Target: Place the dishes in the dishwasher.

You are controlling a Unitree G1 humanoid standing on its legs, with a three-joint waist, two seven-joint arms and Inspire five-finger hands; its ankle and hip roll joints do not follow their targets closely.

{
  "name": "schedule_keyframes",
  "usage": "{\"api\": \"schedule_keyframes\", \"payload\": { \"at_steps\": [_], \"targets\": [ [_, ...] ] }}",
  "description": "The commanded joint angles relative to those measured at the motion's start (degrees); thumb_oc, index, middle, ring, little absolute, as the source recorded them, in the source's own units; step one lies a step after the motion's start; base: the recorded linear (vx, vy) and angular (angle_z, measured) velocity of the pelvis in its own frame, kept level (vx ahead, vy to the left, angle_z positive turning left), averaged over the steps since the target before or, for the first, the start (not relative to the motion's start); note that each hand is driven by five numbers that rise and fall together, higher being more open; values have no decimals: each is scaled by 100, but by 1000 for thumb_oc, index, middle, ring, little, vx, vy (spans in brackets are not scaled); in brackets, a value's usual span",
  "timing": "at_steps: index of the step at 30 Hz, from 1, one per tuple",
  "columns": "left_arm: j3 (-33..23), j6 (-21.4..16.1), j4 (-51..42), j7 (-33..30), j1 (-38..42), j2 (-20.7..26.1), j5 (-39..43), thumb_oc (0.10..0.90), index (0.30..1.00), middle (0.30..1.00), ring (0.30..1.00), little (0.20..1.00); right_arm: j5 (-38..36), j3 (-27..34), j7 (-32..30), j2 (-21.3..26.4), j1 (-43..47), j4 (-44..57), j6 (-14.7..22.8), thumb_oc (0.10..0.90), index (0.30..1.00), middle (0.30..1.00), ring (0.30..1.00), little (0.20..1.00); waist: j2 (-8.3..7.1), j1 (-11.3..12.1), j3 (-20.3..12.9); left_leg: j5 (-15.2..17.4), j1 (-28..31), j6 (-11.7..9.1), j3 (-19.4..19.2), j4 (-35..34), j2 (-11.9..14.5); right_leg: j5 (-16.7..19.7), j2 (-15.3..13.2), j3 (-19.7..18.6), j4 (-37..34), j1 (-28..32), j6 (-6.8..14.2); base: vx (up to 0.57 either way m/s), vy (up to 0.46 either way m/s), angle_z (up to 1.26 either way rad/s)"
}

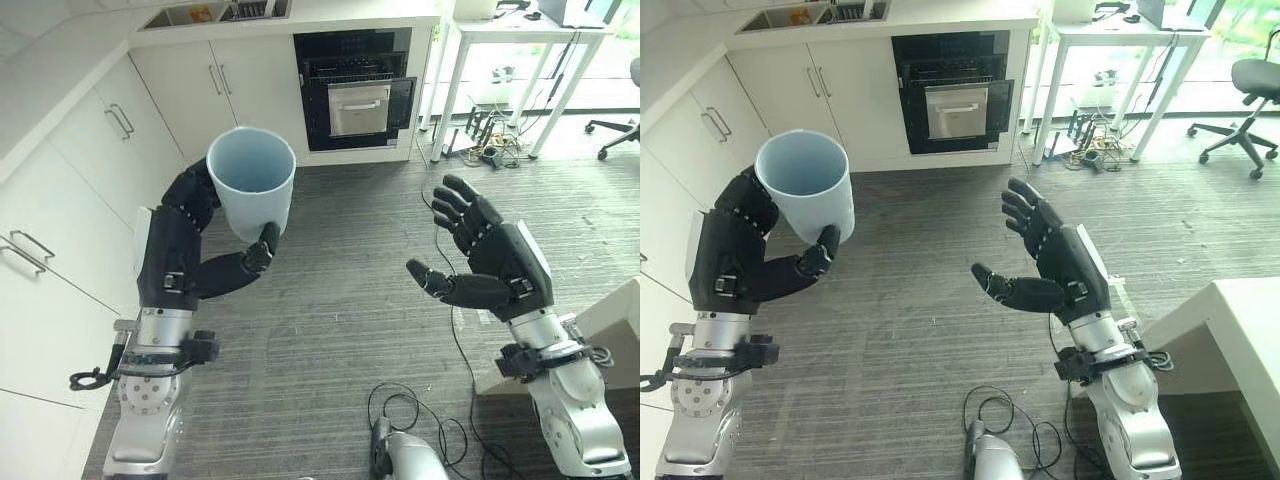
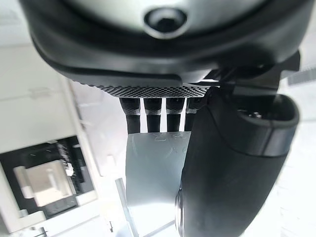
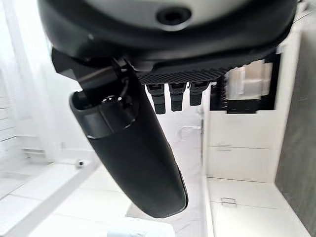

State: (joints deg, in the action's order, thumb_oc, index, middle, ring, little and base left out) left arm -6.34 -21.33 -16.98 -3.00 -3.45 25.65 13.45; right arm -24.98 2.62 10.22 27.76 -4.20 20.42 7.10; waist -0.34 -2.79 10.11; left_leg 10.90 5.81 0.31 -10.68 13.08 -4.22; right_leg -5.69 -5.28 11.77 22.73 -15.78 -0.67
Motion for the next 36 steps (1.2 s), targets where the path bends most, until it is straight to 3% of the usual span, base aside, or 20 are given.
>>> {"api": "schedule_keyframes", "payload": {
  "at_steps": [1,4,6,7,8,10,12,15,19,23,26,27,28,30,31,33,34,35,36],
  "targets": [
    [-156,-645,-519,-20,304,30,575,400,300,300,300,300,-464,323,81,59,136,294,548,800,900,900,900,900,-227,3,-510,-1075,-128,-621,143,495,564,-125,-123,-148,-555,561,520,177,-190,-8],
    [-161,-720,-556,50,165,-81,518,400,300,300,300,300,-436,421,232,51,-24,329,539,800,900,900,900,900,-355,43,-334,-1162,-827,-602,-10,1437,678,-266,-109,-205,-555,826,381,136,-149,-28],
    [-207,-744,-535,136,83,-84,616,400,300,300,300,300,-450,441,219,28,-12,292,491,800,900,900,900,900,-341,83,-282,-911,-908,-439,-154,946,647,-328,-67,-230,-555,907,441,212,9,-28],
    [-254,-754,-529,191,27,-83,667,400,300,300,300,300,-424,432,225,-2,23,269,452,800,900,900,900,900,-298,98,-283,-911,-820,-413,-243,411,635,-363,-12,-267,-555,930,489,259,156,-24],
    [-272,-819,-507,216,-72,-75,682,400,300,300,300,300,-330,373,241,-75,54,251,414,800,900,900,900,900,-118,108,-221,-636,-1177,-447,-215,411,840,-429,204,-342,-555,989,531,203,181,-18],
    [-271,-832,-470,185,-121,-73,701,400,300,300,300,300,-137,309,263,-113,41,246,430,800,900,900,900,900,40,148,-231,-433,-1751,-564,8,411,1026,-500,364,-401,-555,1056,578,218,186,-1],
    [-274,-972,-402,182,-192,-71,764,400,300,300,300,300,-89,280,261,-51,10,261,508,800,900,900,900,900,134,274,-239,-828,-2376,-780,520,411,1095,-691,576,-538,-555,1213,491,315,195,-6],
    [-313,-1041,-374,195,-186,-127,765,400,300,300,300,300,-306,338,307,92,52,260,492,800,900,900,900,900,159,317,-240,-872,-2685,-825,430,411,1232,-823,555,-420,-555,1338,456,268,204,-39],
    [-349,-1037,-344,-13,-69,-75,621,400,300,300,300,300,-518,352,477,75,12,355,438,800,900,900,900,900,198,277,-338,-800,-2334,-673,279,411,1145,-859,364,-351,-555,1586,570,319,320,-51],
    [-328,-792,-359,184,221,7,686,400,300,300,300,300,-376,354,314,-50,8,418,274,800,900,900,900,900,46,315,-551,-508,-2013,-389,247,411,875,-768,-9,-232,-555,1854,802,252,240,-20],
    [-312,-697,-309,309,383,112,695,400,300,300,300,300,-356,333,250,-120,18,388,283,800,900,900,900,900,-55,292,-574,-396,-1864,-216,432,411,620,20,-201,-107,-555,1976,1024,231,213,35],
    [-286,-655,-297,336,431,120,652,400,300,300,300,300,-362,337,237,-190,6,370,290,800,900,900,900,900,-40,257,-565,-304,-1741,-146,528,411,531,549,-192,-84,-555,2095,1098,249,261,20],
    [-254,-633,-275,284,470,109,543,400,300,300,300,300,-346,309,248,-267,7,344,316,800,900,900,900,900,75,202,-518,-293,-1661,-90,667,411,526,952,-100,-65,-137,1928,1098,243,293,19],
    [-242,-567,-236,213,477,96,455,400,300,300,300,300,-266,231,229,-367,-46,348,340,800,900,900,900,900,175,107,-427,-201,-1518,-17,752,411,454,994,2,-233,923,1306,1057,118,219,32],
    [-236,-552,-222,155,461,75,411,400,300,300,300,300,-228,195,224,-397,-62,342,338,800,900,900,900,900,186,70,-404,-159,-1474,1,753,411,442,960,30,-264,1135,1029,1018,107,139,41],
    [-238,-515,-215,101,434,91,447,400,300,300,300,300,-110,176,99,-390,-104,292,350,800,900,900,900,900,144,29,-393,-146,-1462,2,762,411,381,784,154,-262,917,809,938,130,49,16],
    [-255,-512,-213,126,429,114,485,400,300,300,300,300,-86,217,-16,-371,-146,281,323,800,900,900,900,900,98,-2,-400,-150,-1456,-13,751,411,356,698,223,-183,455,852,915,231,-44,2],
    [-244,-525,-213,99,446,136,373,400,300,300,300,300,-138,323,-81,-367,-205,261,318,800,900,900,900,900,45,-26,-369,-84,-1386,-29,707,411,362,719,124,23,-311,978,908,252,-62,43],
    [-233,-537,-204,79,450,146,318,400,300,300,300,300,-167,355,-79,-378,-222,241,328,800,900,900,900,900,30,-36,-336,-39,-1329,-39,696,411,372,744,65,106,-555,1027,909,346,-176,32]
  ]
}}
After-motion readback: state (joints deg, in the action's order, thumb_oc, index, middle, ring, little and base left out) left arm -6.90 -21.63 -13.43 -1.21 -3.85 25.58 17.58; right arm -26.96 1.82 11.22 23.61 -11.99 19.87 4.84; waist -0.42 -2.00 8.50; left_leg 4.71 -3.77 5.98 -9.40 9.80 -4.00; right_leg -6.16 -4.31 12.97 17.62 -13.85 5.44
